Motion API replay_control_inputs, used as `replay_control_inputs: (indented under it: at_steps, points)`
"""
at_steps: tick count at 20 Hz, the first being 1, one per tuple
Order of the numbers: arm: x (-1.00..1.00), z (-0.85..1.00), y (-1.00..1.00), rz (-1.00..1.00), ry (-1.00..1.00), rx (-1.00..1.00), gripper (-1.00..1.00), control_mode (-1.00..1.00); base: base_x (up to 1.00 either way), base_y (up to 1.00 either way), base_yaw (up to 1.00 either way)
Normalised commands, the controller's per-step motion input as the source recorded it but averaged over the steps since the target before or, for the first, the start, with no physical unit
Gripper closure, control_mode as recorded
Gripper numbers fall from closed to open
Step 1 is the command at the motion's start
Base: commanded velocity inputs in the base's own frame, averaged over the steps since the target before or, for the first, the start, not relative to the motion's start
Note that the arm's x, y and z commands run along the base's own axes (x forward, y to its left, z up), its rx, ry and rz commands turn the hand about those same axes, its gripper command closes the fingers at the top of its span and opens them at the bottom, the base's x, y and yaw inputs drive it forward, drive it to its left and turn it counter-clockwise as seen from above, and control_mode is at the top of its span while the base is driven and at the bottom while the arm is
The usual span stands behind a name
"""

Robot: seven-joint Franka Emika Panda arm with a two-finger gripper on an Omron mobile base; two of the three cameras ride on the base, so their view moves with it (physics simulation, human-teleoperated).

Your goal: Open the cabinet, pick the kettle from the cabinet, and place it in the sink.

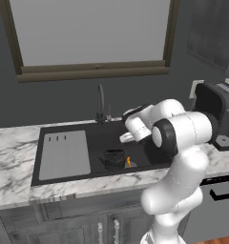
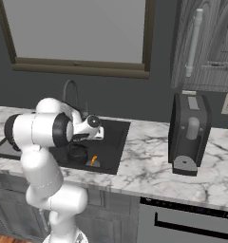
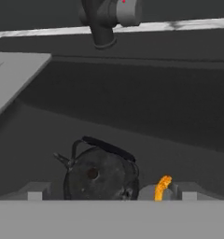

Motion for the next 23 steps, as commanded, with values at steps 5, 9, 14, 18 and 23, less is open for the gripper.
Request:
replay_control_inputs:
  at_steps: [5, 9, 14, 18, 23]
  points:
    - [-0.2, 0.44, -0.15, -0.04, 0.0, -0.11, -1.0, -1.0, 0.0, 0.0, 0.0]
    - [-0.29, 0.47, -0.16, -0.05, 0.0, -0.09, -1.0, -1.0, 0.0, 0.0, 0.0]
    - [-0.26, 0.47, -0.13, -0.07, 0.0, -0.06, -1.0, -1.0, 0.0, 0.0, 0.0]
    - [-0.24, 0.48, -0.08, -0.07, 0.0, -0.01, -1.0, -1.0, 0.0, 0.0, 0.0]
    - [-0.25, 0.51, -0.04, -0.07, 0.0, 0.0, -1.0, -1.0, 0.0, 0.0, 0.0]
